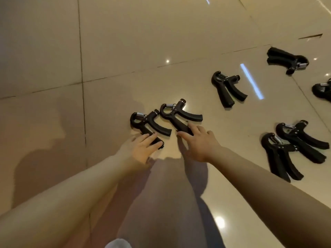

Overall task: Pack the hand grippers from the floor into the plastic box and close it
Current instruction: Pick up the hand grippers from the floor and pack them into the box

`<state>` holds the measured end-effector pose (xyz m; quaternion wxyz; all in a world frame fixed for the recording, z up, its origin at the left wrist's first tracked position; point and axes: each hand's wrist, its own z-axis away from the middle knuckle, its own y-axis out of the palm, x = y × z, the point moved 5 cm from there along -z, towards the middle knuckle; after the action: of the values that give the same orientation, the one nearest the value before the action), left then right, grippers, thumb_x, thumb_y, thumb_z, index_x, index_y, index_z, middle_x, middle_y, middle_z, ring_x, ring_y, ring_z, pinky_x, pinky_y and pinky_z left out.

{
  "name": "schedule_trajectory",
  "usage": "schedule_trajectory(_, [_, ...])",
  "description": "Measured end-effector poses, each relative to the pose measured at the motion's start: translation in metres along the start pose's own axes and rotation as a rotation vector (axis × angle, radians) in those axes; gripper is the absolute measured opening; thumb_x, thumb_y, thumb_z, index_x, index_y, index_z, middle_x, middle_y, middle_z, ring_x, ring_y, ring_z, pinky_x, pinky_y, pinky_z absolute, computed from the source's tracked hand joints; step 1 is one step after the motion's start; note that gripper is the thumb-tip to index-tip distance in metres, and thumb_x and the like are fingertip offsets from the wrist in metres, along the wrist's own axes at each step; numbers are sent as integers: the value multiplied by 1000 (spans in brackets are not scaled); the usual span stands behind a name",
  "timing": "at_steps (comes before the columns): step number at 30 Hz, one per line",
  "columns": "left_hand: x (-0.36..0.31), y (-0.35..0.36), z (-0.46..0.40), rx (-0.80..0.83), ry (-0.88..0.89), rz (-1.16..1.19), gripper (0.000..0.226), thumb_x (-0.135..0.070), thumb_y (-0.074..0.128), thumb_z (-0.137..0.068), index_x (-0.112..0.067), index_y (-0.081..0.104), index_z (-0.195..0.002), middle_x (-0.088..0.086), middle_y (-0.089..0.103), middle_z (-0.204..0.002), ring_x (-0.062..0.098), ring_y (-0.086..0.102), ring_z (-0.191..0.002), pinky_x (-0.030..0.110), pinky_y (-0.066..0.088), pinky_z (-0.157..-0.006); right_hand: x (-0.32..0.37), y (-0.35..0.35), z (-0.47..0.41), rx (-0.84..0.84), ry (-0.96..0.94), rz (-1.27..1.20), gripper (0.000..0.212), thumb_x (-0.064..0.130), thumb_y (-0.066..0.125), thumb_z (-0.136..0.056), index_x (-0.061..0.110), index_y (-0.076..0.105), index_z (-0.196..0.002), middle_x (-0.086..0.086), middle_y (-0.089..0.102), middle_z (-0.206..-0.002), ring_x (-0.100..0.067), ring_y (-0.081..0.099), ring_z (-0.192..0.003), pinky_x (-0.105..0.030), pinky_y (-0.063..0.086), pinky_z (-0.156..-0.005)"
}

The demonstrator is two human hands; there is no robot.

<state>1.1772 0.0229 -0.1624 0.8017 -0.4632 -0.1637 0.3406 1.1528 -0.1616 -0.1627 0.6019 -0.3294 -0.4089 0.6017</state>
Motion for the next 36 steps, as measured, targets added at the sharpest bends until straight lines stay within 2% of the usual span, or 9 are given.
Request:
schedule_trajectory(4, [-5, -6, 4, -144, 19, 6, 57, -44, 35, -97, -29, 17, -149, 2, 14, -157, 25, 16, -143, 40, 14, -116, 7, 13, 1, -115, -28, 25, 47, 43, 53, -89, 34, 36, -131, -12, 27, -144, -32, 37, -125, -45, 38, -98])
schedule_trajectory(7, [-11, -1, 13, -196, 88, -6, 55, -34, 62, -86, -20, 47, -137, 12, 47, -141, 33, 48, -126, 46, 39, -102, 7, 15, 15, -146, -57, 31, 44, 41, 51, -90, 32, 36, -131, -13, 31, -143, -32, 40, -123, -44, 39, -99])
schedule_trajectory(9, [-12, 8, 21, -213, 92, -43, 61, -34, 71, -76, -19, 53, -132, 11, 53, -135, 33, 54, -120, 45, 46, -96, 6, 18, 30, -138, -53, 15, 43, 41, 48, -91, 31, 37, -131, -14, 30, -144, -33, 40, -125, -46, 38, -100])
schedule_trajectory(11, [-17, 14, 29, -208, 101, -70, 69, -37, 74, -68, -20, 54, -131, 10, 55, -133, 32, 55, -118, 44, 49, -92, 4, 22, 49, -107, -61, 19, 45, 40, 47, -91, 28, 37, -133, -15, 29, -146, -34, 39, -126, -46, 37, -101])
schedule_trajectory(16, [-43, 35, 54, -195, 109, -89, 68, -45, 62, -70, -15, 53, -131, 14, 55, -132, 36, 56, -116, 46, 51, -87, -2, 51, 98, 25, 2, 14, 72, 46, 73, -70, 30, 40, -132, -17, 35, -145, -37, 47, -122, -48, 44, -96])
schedule_trajectory(21, [-77, 57, 81, -200, 157, -43, 63, -40, 39, -73, -18, 45, -132, 12, 58, -129, 34, 58, -111, 43, 46, -87, -2, 59, 132, -105, -28, -15, 52, 45, 70, -74, 32, 53, -122, -14, 57, -128, -32, 61, -107, -45, 51, -84])
schedule_trajectory(23, [-76, 52, 80, -243, 204, -56, 55, -37, 39, -78, -21, 51, -129, 12, 57, -128, 33, 56, -111, 43, 39, -89, -9, 56, 131, -96, -22, -59, 63, 51, 67, -77, 32, 46, -132, -13, 50, -135, -31, 55, -116, -45, 47, -89])
schedule_trajectory(28, [-74, 24, 58, -279, 323, -62, 44, -41, 36, -89, -26, 54, -126, 11, 55, -130, 29, 54, -116, 44, 45, -95, -32, 42, 105, -73, 62, -91, 102, 71, 63, -67, 33, 14, -148, -9, 18, -153, -29, 18, -138, -44, 22, -109])
schedule_trajectory(36, [-90, 15, 35, -281, 467, -49, 37, -25, 37, -86, -17, 63, -111, 14, 61, -111, 29, 61, -101, 42, 50, -90, -21, 41, 95, -54, 53, -111, 97, 54, 68, -71, 23, 15, -146, -4, 27, -147, -28, 30, -132, -41, 30, -104])
